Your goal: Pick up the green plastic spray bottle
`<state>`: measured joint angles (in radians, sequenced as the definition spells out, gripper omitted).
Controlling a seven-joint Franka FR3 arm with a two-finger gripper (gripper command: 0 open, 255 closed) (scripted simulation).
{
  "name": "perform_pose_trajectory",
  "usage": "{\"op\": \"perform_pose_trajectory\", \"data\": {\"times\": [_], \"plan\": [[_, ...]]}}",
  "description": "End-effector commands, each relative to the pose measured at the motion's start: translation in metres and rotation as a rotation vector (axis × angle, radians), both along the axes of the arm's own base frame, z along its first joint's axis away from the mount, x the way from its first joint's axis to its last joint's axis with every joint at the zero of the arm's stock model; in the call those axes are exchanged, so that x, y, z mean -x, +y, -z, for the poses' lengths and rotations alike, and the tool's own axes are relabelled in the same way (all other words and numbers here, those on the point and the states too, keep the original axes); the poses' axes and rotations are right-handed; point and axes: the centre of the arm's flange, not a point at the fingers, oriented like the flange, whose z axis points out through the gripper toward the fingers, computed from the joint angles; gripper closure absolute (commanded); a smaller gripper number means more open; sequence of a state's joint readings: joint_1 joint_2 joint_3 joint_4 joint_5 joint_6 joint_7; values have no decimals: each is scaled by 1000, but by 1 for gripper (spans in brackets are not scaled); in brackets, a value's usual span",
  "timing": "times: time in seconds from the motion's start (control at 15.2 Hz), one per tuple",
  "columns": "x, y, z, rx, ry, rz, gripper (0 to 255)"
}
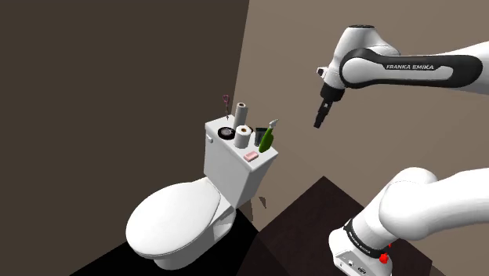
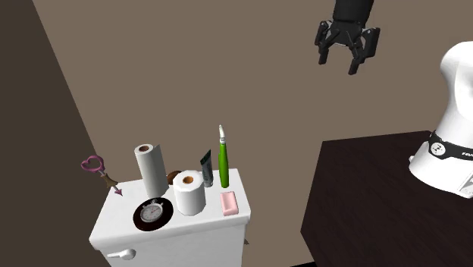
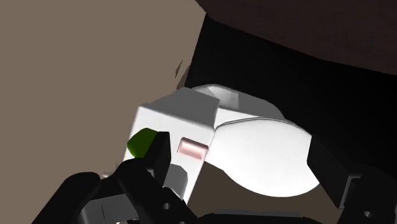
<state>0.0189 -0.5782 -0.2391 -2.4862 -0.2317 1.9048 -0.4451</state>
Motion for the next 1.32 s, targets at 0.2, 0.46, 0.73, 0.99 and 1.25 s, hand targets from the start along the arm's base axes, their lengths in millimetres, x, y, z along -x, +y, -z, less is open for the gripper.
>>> {"op": "perform_pose_trajectory", "data": {"times": [0.2,0.46,0.73,0.99,1.25], "plan": [[-37,-39,36,3,4,-177,0],[-70,-67,65,4,8,-314,0],[-105,-89,95,5,12,-451,0],[-144,-107,125,5,16,-587,0],[-184,-119,155,6,19,-724,0]]}}
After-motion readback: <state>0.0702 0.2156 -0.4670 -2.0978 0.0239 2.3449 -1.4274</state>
